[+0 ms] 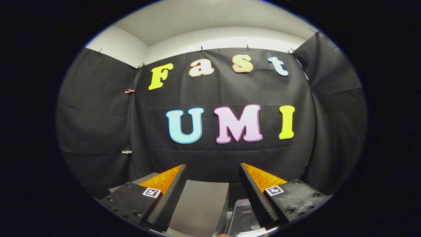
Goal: Put the clothes into the washing machine and then close the washing machine lid.
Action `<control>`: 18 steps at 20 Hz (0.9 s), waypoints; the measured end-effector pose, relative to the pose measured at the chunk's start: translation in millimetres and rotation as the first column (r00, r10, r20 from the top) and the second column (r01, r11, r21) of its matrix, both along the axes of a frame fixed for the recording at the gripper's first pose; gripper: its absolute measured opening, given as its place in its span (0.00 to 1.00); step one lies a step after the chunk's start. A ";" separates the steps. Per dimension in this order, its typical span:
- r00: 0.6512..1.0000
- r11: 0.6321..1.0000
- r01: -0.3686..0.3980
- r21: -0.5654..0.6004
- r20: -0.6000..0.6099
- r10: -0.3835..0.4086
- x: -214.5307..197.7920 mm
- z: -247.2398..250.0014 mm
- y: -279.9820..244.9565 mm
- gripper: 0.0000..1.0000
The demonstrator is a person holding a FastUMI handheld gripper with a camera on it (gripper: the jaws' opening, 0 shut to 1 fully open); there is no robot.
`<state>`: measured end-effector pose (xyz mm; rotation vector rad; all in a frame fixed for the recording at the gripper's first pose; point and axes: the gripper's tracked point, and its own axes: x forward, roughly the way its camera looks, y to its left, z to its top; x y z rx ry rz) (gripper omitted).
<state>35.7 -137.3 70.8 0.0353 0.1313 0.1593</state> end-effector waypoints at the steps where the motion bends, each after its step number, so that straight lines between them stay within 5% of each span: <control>1: 1.000 1.000 -0.004 -0.001 0.000 0.004 -0.7 0.1 2.9 0.99; 18: 1.000 1.000 -0.007 -0.002 0.006 0.007 -1.9 5.4 11.5 0.99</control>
